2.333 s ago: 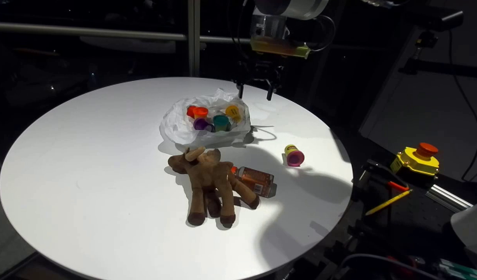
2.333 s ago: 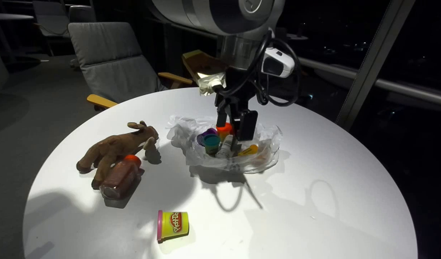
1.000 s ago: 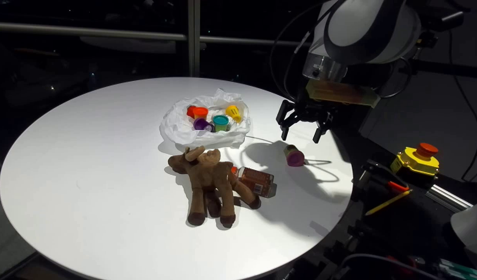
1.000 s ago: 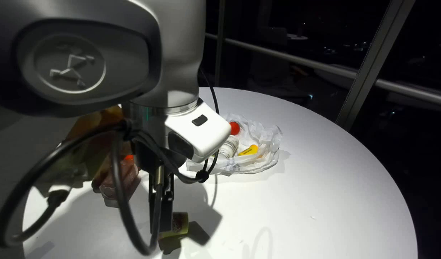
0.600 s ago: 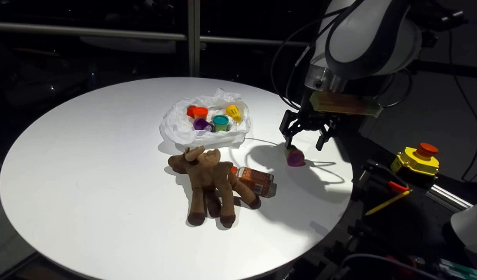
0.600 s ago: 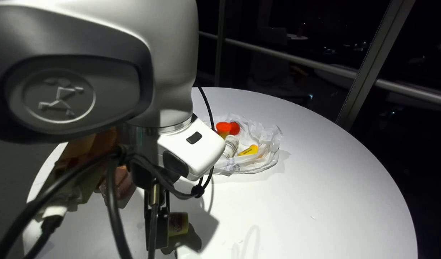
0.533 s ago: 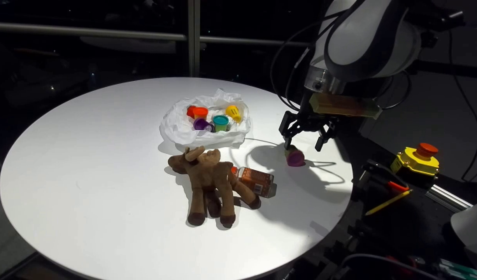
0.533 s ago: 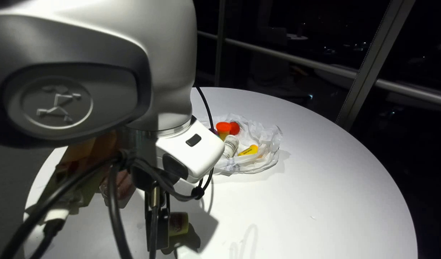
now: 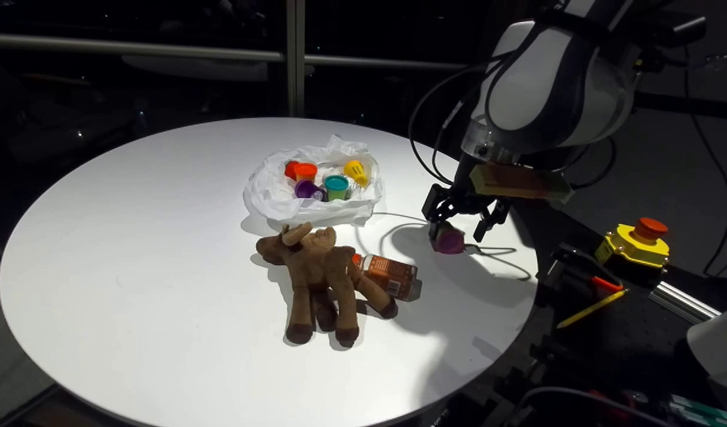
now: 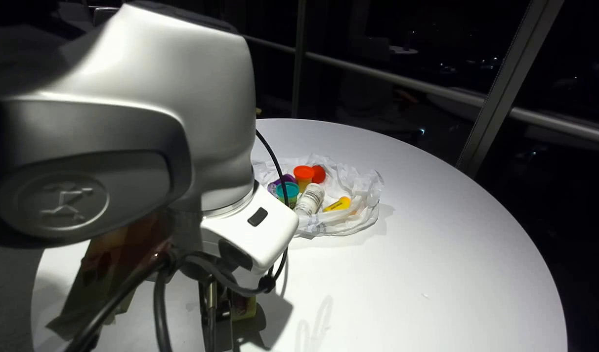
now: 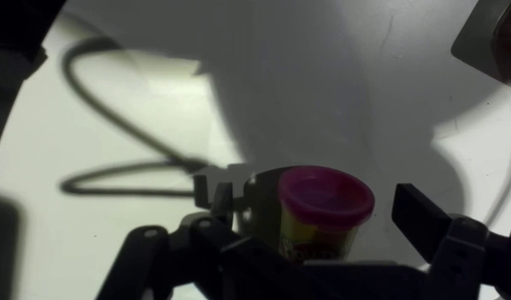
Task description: Put the objects on the table in the plastic bag
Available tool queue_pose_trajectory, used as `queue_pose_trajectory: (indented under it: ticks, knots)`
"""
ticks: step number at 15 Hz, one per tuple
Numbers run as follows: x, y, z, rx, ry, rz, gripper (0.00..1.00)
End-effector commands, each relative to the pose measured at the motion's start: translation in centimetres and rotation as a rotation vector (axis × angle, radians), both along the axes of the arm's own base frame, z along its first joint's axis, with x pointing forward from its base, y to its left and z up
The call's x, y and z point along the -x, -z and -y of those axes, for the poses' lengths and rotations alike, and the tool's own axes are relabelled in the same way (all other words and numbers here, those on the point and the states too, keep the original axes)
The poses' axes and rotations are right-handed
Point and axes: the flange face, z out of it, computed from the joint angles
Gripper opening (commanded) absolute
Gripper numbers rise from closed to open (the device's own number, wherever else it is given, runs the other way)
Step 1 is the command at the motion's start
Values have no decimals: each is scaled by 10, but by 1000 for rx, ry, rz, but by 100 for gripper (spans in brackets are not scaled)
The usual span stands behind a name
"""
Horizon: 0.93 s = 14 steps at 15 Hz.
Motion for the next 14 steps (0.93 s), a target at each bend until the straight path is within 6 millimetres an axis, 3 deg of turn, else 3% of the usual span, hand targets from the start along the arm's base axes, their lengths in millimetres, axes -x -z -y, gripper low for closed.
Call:
queue_pose_trajectory:
  ticks: [1,6,10,14]
  knots:
    - [-3,6,7,0,0,34,68]
    - [1,-17,10,-19,12,50,29]
    - [-23,-65,4,-30,-18,119,28]
    - [-92,-123,-17,-53,-158,211,28]
